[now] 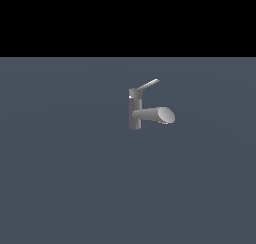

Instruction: Turn on the faucet by rotating a designated handle.

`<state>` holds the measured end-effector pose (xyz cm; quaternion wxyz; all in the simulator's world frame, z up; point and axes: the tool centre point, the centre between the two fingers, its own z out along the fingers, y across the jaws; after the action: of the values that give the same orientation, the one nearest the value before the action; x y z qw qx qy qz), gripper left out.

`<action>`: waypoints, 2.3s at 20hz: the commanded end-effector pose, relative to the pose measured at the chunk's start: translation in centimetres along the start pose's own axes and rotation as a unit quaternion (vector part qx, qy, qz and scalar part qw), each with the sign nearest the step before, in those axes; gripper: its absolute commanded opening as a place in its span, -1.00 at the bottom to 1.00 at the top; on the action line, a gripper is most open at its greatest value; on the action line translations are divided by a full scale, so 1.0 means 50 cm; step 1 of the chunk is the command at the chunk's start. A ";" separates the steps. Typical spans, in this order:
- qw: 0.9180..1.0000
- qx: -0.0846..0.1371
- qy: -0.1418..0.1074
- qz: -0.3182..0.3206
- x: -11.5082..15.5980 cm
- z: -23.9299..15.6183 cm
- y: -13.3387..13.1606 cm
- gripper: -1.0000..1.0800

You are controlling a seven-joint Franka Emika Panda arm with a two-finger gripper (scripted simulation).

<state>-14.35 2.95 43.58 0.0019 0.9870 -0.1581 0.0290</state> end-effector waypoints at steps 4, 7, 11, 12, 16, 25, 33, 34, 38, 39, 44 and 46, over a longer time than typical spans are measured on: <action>0.998 -0.001 -0.003 0.066 0.073 0.069 -0.029 -1.00; 0.995 -0.002 -0.005 0.101 0.113 0.106 -0.040 -1.00; 0.989 -0.003 -0.007 0.146 0.166 0.154 -0.049 -1.00; 0.988 -0.004 -0.008 0.157 0.179 0.166 -0.051 -1.00; 0.979 -0.005 -0.010 0.202 0.233 0.213 -0.054 -1.00; 0.953 -0.010 -0.014 0.303 0.356 0.323 -0.040 -1.00; 0.919 -0.014 -0.018 0.394 0.465 0.424 -0.003 -1.00; 0.914 -0.015 -0.018 0.404 0.478 0.436 0.003 -1.00; 0.897 -0.016 -0.020 0.441 0.520 0.478 0.027 -1.00; 0.893 -0.016 -0.020 0.449 0.529 0.486 0.032 -1.00; 0.877 -0.017 -0.022 0.479 0.563 0.520 0.056 -1.00; 0.873 -0.017 -0.023 0.487 0.572 0.529 0.063 -1.00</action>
<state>12.97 -8.92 19.12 0.0012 0.7898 -0.6133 0.0013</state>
